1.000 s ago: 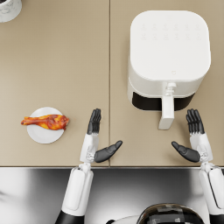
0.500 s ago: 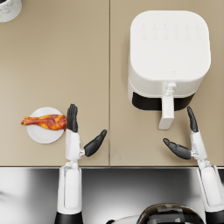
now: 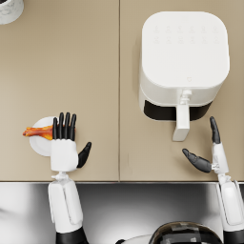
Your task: Pick up the drumstick and place it into the air fryer
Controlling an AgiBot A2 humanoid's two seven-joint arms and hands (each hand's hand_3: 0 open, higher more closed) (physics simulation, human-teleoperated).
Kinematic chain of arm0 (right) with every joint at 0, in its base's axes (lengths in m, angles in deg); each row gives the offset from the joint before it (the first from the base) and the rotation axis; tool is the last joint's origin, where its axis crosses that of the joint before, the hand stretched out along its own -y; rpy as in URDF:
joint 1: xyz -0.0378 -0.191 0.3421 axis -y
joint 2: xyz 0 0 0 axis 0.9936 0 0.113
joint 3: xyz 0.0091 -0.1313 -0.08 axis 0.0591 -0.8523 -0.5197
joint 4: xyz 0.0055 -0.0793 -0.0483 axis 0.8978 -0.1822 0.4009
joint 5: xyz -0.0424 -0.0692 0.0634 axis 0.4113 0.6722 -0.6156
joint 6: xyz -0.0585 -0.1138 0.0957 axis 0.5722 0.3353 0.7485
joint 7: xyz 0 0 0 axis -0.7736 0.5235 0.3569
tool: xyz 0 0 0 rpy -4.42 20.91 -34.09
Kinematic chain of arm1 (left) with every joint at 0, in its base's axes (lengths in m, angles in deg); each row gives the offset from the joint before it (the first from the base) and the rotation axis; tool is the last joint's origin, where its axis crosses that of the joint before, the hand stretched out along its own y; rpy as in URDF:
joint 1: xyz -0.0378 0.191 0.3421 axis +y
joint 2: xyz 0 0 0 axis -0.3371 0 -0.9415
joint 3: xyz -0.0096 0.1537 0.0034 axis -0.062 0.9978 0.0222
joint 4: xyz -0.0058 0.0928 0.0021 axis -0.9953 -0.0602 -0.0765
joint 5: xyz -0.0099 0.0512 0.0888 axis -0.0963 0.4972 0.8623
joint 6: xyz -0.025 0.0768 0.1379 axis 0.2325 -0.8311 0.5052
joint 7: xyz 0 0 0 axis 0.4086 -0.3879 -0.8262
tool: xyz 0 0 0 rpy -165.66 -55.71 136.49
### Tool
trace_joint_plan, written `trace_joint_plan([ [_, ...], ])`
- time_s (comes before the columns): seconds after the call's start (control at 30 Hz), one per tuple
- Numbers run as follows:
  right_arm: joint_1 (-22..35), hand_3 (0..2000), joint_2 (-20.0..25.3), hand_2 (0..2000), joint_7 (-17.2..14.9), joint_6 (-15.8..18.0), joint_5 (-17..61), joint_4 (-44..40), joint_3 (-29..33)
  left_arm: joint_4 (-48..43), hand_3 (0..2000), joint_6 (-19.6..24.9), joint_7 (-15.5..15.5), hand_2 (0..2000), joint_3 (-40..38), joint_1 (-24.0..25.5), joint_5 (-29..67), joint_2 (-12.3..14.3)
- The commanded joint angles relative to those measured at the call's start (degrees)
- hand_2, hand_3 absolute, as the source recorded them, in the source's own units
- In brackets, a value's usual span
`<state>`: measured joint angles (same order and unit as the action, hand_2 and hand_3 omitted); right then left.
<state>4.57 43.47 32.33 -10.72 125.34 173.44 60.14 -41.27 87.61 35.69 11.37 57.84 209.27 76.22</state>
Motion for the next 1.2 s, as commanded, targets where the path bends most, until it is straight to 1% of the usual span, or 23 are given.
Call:
trace_joint_plan([
  [0.03, 0.1, 0, 0.2, 0, 0.0, 0.0, 0.0, -0.4, 0.7, 1.0, 0, 3.0, -1.2, 0, -2.5, -2.5, 2.6, -0.8],
  [0.1, 0.1, 0, 0.4, 0, 0.0, 0.0, 0.0, -0.4, 0.9, 2.5, 0, 6.8, -2.6, 0, -3.4, -3.5, 7.8, -1.1],
  [0.2, 0.1, 0, 0.7, 0, 0.0, 0.0, 0.0, -1.2, 0.5, 3.7, 0, 9.3, -3.9, 0, -4.1, -4.9, 15.6, -1.5],
  [0.33, 0.2, 0, 1.2, 0, 0.0, 0.0, 0.0, -1.5, 0.9, 6.1, 0, 10.3, -4.5, 0, -3.1, -6.2, 26.1, -1.8],
  [0.43, 0.4, 0, 1.6, 0, 0.0, 0.0, 0.0, -1.9, 1.1, 9.9, 0, 10.5, -4.7, 0, -1.6, -7.5, 33.9, -1.9],
  [0.5, 0.3, 0, 1.8, 0, 0.0, 0.0, 0.0, -1.9, 1.3, 12.2, 0, 10.6, -4.7, 0, -1.4, -8.1, 37.1, -1.9],
  [0.7, 1.3, 0, 2.7, 0, 0.0, 0.0, 0.0, -2.8, 1.4, 19.3, 0, 10.7, -4.8, 0, -0.8, -10.8, 40.1, -2.1],
  [0.93, 1.7, 0, 3.5, 0, 0.0, 0.0, 0.0, -3.2, 1.6, 24.9, 0, 10.4, -4.7, 0, 0.4, -11.3, 40.5, -1.7],
  [1.1, 1.8, 0, 3.9, 0, 0.0, 0.0, 0.0, -3.7, 1.9, 29.4, 0, 7.3, -6.1, 0, 0.5, -12.7, 40.6, -1.7],
  [1.2, 2.1, 0, 4.3, 0, 0.0, 0.0, 0.0, -3.8, 1.6, 33.3, 0, 5.1, -6.6, 0, 0.8, -14.4, 40.6, -1.8],
])
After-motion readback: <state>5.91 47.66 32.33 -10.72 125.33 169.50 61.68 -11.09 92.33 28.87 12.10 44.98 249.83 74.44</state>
